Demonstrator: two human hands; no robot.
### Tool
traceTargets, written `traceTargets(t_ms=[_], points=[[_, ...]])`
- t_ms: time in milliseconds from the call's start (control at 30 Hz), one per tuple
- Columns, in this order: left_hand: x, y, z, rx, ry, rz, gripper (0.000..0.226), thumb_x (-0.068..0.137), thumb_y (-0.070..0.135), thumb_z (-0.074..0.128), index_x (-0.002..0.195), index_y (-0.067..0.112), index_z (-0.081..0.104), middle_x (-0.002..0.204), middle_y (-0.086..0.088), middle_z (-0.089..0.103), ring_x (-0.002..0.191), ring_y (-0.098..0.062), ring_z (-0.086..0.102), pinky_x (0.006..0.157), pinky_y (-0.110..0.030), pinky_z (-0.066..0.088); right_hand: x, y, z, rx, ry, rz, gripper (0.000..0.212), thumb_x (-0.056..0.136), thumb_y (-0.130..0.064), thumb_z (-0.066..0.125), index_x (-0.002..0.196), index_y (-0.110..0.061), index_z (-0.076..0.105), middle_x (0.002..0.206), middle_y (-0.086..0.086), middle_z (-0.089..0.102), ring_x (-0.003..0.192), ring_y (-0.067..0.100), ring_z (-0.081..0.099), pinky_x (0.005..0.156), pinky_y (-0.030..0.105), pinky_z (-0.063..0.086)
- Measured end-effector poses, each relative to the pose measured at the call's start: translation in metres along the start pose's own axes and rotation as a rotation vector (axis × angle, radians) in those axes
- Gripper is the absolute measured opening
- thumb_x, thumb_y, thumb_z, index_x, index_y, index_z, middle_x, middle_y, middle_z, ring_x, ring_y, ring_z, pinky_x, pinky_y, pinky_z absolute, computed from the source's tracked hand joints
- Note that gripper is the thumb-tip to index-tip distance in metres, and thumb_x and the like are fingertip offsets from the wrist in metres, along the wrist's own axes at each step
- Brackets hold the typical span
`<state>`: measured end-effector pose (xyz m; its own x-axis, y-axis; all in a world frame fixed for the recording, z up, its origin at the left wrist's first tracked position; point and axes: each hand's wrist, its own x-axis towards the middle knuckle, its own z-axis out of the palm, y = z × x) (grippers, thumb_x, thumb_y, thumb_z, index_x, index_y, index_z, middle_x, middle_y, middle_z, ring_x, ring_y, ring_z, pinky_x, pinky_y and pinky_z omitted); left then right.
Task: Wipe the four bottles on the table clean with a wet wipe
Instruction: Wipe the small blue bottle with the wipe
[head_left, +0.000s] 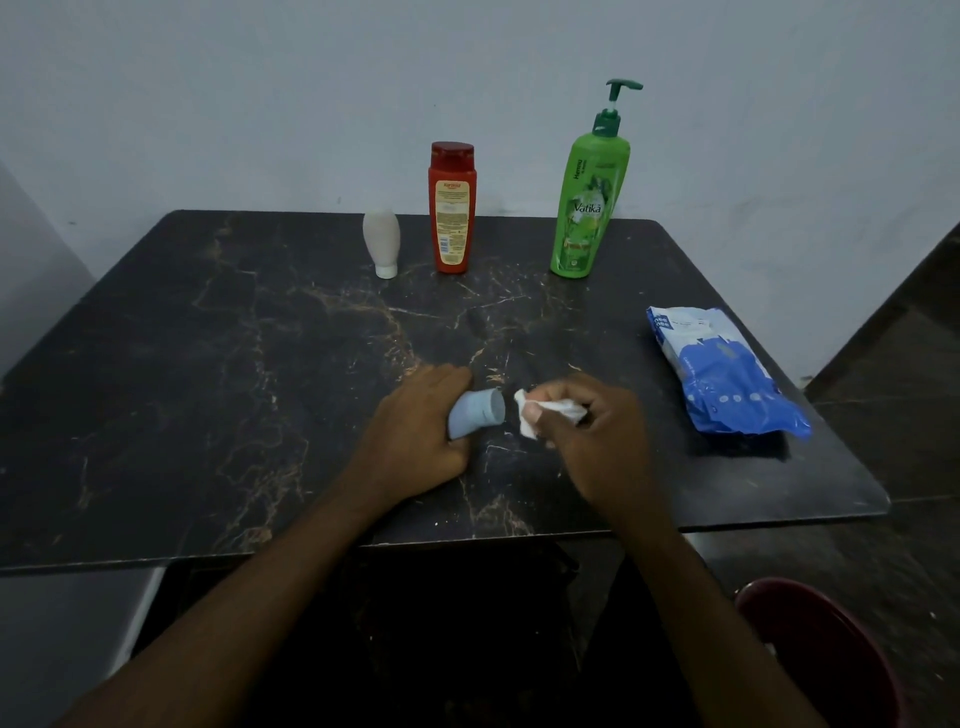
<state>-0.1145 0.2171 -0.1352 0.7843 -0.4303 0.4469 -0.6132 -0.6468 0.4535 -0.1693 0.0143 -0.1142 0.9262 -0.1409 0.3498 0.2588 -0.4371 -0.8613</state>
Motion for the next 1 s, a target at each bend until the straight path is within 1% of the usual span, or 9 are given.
traceTargets(t_ms=[133,300,400,533,600,700,833,900,1000], points=[[-0.001,-0.001,0.002,0.007,-0.003,0.026,0.018,0.073,0.01,0.066,0.082,0.018,0.052,0.077,0.008,0.051,0.072,-0.015,0.049,0.059,-0.042,0.046,0.004,-0.012,0.012,0.152,-0.005,0.053,0.005,0.087,-0.009,0.071,0.09,-0.006,0.073,0.086,0.01,0.072,0.072,0.018,0.066,0.066,0.031,0.056],[-0.001,-0.002,0.001,0.008,0.0,0.011,0.016,0.074,0.015,0.065,0.084,0.019,0.052,0.079,0.009,0.052,0.073,-0.014,0.05,0.06,-0.039,0.047,-0.009,-0.001,0.018,0.041,-0.007,-0.026,0.019,0.083,-0.012,0.074,0.081,-0.029,0.068,0.084,-0.01,0.066,0.079,0.004,0.064,0.071,0.013,0.049],[-0.001,0.0,0.004,0.144,-0.001,0.04,0.017,0.075,0.023,0.061,0.084,0.024,0.047,0.081,0.012,0.05,0.073,-0.011,0.048,0.057,-0.033,0.046,-0.005,0.0,0.014,0.207,-0.016,0.095,0.005,0.09,-0.009,0.067,0.093,-0.013,0.068,0.095,0.004,0.068,0.079,0.019,0.069,0.064,0.032,0.059],[-0.001,0.003,0.004,0.298,-0.037,0.043,0.022,0.075,0.032,0.062,0.092,0.024,0.05,0.087,0.007,0.056,0.076,-0.015,0.053,0.055,-0.031,0.044,-0.008,-0.008,0.024,0.332,-0.092,0.151,0.007,0.093,-0.007,0.064,0.095,-0.013,0.067,0.116,-0.001,0.065,0.094,0.02,0.07,0.061,0.038,0.062],[-0.001,0.006,0.002,0.349,-0.063,0.037,0.026,0.078,0.038,0.062,0.096,0.024,0.052,0.093,0.004,0.059,0.08,-0.018,0.058,0.058,-0.031,0.042,-0.007,-0.01,0.029,0.296,-0.104,0.153,0.009,0.092,-0.008,0.064,0.091,-0.017,0.067,0.108,-0.003,0.068,0.091,0.015,0.07,0.066,0.037,0.062],[0.006,0.01,-0.009,0.355,-0.155,-0.019,0.039,0.084,0.054,0.065,0.108,0.026,0.053,0.104,0.007,0.059,0.089,-0.013,0.058,0.066,-0.031,0.041,-0.003,-0.012,0.031,0.184,-0.033,0.103,0.009,0.09,-0.011,0.066,0.089,-0.02,0.069,0.09,-0.005,0.07,0.081,0.004,0.067,0.065,0.02,0.056],[0.029,0.014,-0.038,-0.047,-0.328,-0.25,0.063,0.073,0.053,0.083,0.124,0.033,0.052,0.115,0.016,0.055,0.099,-0.003,0.056,0.076,-0.022,0.047,0.007,-0.004,0.026,0.245,0.062,0.126,0.014,0.088,-0.008,0.067,0.085,-0.022,0.069,0.093,-0.008,0.071,0.085,0.002,0.066,0.07,0.021,0.056],[0.04,0.011,-0.049,-0.26,-0.274,-0.343,0.052,0.077,0.042,0.084,0.121,0.031,0.057,0.115,0.014,0.06,0.097,-0.007,0.063,0.073,-0.017,0.051,0.017,0.002,0.023,0.313,0.088,0.176,0.015,0.088,-0.009,0.067,0.085,-0.024,0.069,0.1,-0.008,0.072,0.091,0.008,0.069,0.075,0.033,0.061],[0.057,0.008,-0.061,-0.415,-0.204,-0.404,0.031,0.084,0.025,0.08,0.112,0.023,0.065,0.11,0.002,0.069,0.084,-0.01,0.073,0.065,-0.018,0.057,0.031,0.006,0.019,0.503,0.092,0.246,0.009,0.091,-0.006,0.065,0.094,-0.013,0.069,0.11,-0.002,0.071,0.099,0.018,0.07,0.075,0.035,0.061]])
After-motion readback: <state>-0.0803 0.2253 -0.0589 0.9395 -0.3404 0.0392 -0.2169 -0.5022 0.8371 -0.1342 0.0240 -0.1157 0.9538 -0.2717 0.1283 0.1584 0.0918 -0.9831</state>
